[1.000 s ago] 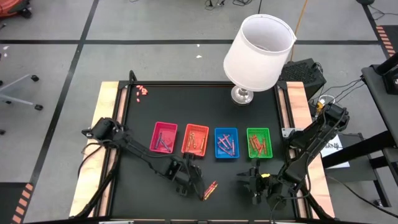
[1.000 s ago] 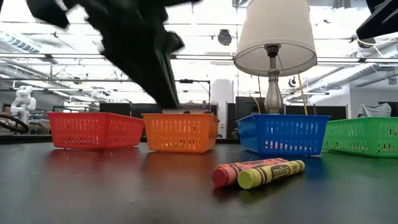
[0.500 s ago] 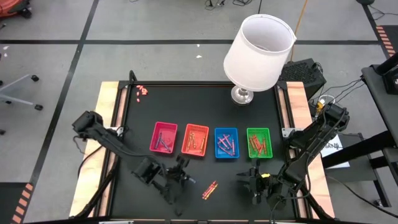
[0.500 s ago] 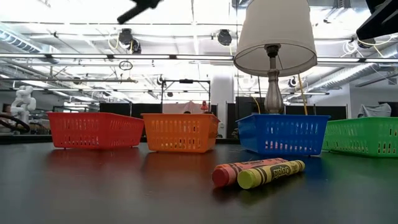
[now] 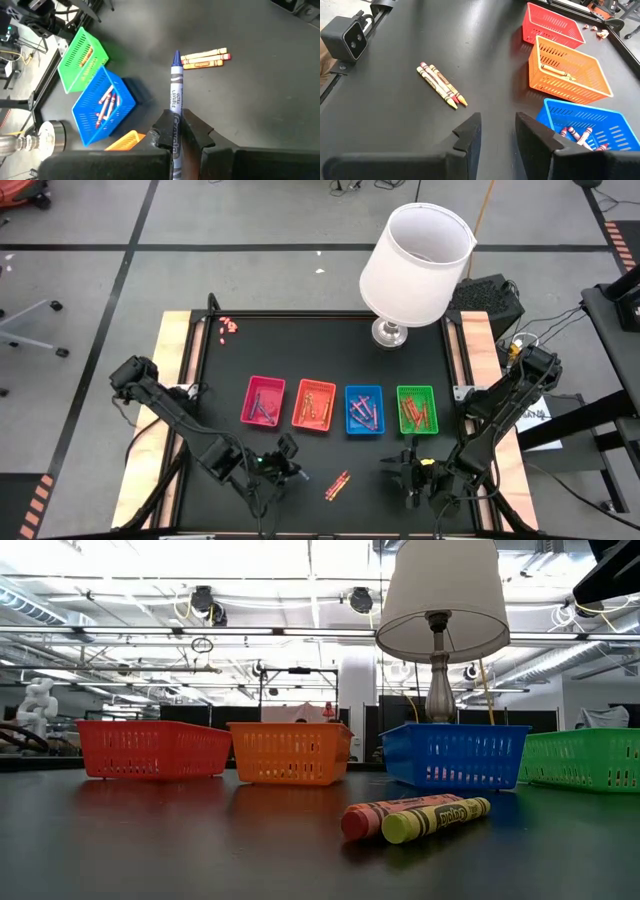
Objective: Sort crayons
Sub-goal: Put the blue crayon into the red bin
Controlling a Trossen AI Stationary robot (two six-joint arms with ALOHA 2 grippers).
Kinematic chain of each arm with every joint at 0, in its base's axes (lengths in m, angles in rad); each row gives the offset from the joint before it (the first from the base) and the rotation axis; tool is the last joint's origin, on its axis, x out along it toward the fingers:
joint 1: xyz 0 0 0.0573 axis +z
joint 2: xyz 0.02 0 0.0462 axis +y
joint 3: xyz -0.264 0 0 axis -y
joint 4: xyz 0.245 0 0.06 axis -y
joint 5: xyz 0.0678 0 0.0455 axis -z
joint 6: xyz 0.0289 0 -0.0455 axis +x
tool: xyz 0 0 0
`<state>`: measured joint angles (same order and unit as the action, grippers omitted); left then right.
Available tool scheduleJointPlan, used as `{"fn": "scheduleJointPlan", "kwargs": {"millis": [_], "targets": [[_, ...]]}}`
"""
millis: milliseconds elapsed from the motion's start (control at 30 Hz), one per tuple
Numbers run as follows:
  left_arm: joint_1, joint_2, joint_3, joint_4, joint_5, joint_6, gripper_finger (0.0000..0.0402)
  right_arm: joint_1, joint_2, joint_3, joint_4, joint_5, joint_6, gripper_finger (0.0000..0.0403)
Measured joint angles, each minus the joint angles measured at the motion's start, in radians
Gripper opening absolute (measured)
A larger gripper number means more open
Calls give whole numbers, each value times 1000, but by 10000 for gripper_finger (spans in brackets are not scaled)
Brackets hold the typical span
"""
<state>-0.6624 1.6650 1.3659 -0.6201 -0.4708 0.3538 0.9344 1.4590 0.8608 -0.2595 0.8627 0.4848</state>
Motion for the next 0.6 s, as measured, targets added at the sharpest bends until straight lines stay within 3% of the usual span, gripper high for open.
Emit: {"fn": "scheduleJointPlan", "kwargs": {"millis": [600], "targets": [[-1, 0, 0, 1, -1, -9, 12, 0, 0, 0, 0, 0, 52, 105]]}}
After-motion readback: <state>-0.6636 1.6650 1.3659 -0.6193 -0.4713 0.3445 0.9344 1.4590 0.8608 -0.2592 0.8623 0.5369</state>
